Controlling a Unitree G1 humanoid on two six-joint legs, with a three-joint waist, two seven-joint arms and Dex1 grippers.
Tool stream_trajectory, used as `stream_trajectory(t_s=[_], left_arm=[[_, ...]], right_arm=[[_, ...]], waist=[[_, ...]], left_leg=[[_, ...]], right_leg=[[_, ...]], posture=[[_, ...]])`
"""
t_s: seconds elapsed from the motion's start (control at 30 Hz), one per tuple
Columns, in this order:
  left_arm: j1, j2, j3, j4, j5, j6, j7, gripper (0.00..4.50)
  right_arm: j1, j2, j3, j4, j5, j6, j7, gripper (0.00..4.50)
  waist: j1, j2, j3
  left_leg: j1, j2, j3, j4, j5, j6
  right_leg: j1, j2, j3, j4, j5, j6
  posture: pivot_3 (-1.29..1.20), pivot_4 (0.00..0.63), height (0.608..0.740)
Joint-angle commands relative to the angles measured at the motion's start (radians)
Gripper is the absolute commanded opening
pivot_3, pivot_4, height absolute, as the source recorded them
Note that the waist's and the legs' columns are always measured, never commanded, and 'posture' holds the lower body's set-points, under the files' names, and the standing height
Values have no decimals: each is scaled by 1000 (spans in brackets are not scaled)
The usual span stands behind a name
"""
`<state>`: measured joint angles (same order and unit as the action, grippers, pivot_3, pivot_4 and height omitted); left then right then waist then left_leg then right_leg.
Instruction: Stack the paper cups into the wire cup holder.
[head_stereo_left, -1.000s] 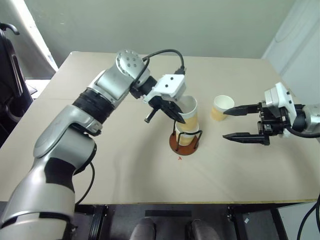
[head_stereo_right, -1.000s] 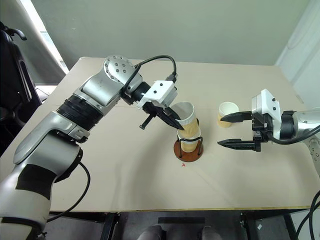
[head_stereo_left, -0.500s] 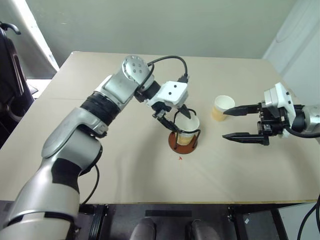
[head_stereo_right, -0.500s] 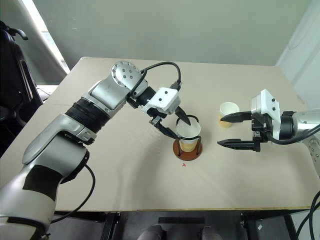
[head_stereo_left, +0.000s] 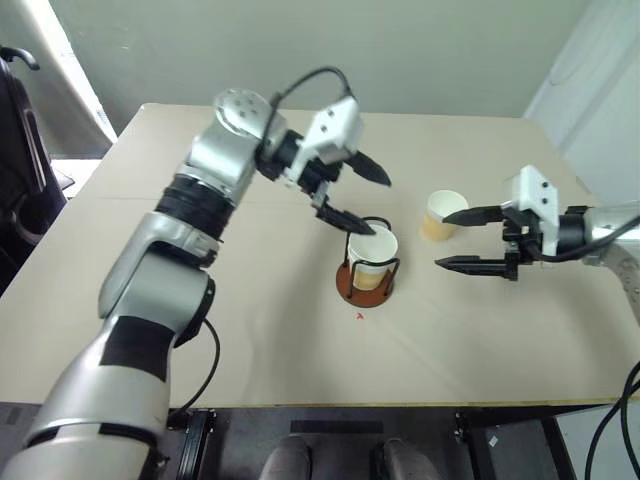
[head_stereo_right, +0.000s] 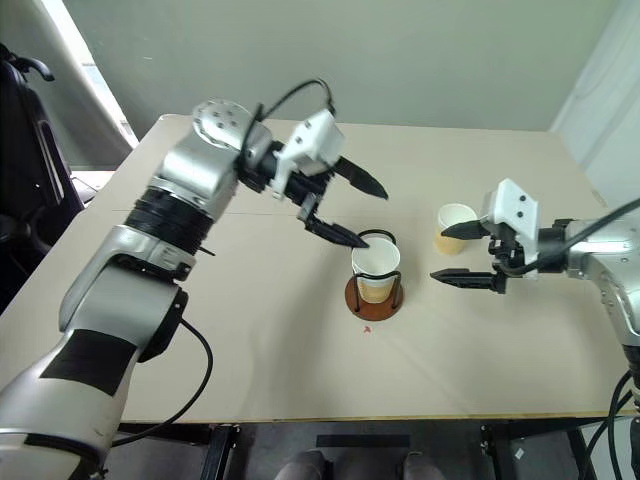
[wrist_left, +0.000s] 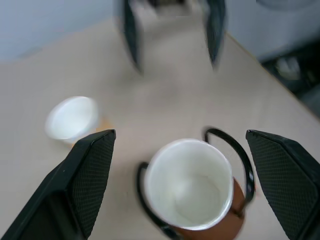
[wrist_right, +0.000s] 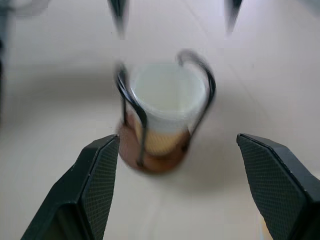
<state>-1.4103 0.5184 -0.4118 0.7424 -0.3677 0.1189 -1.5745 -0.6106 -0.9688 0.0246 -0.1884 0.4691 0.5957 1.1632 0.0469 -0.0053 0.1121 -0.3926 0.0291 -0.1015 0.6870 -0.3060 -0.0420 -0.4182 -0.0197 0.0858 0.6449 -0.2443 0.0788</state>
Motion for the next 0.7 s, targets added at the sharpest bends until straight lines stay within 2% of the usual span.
stream_trajectory(t_s=[0.03,0.3,0.47,0.7], left_arm=[[-1,37,132,-72,-68,168,-14,4472],[85,104,212,-245,-58,307,-27,4472],[171,204,152,-380,-103,304,-40,4472],[176,234,148,-383,-93,305,-40,4472]], right_arm=[[-74,26,33,54,-73,-24,-42,3789],[-207,90,142,329,-299,-207,-84,3789],[-296,123,196,511,-435,-342,-109,3789],[-378,180,248,672,-554,-461,-97,3789]], waist=[[-4,0,0],[-7,0,0],[-17,0,0],[-18,0,0]], left_leg=[[0,0,1,0,0,0],[0,0,-1,1,0,0],[0,0,0,-1,0,1],[0,0,0,-2,1,0]], right_leg=[[-1,0,0,0,0,0],[-2,-1,0,0,0,0],[-4,0,0,0,0,0],[-5,-1,1,0,0,-1]], posture=[[0,150,740],[0,150,740],[0,150,740],[0,150,740]])
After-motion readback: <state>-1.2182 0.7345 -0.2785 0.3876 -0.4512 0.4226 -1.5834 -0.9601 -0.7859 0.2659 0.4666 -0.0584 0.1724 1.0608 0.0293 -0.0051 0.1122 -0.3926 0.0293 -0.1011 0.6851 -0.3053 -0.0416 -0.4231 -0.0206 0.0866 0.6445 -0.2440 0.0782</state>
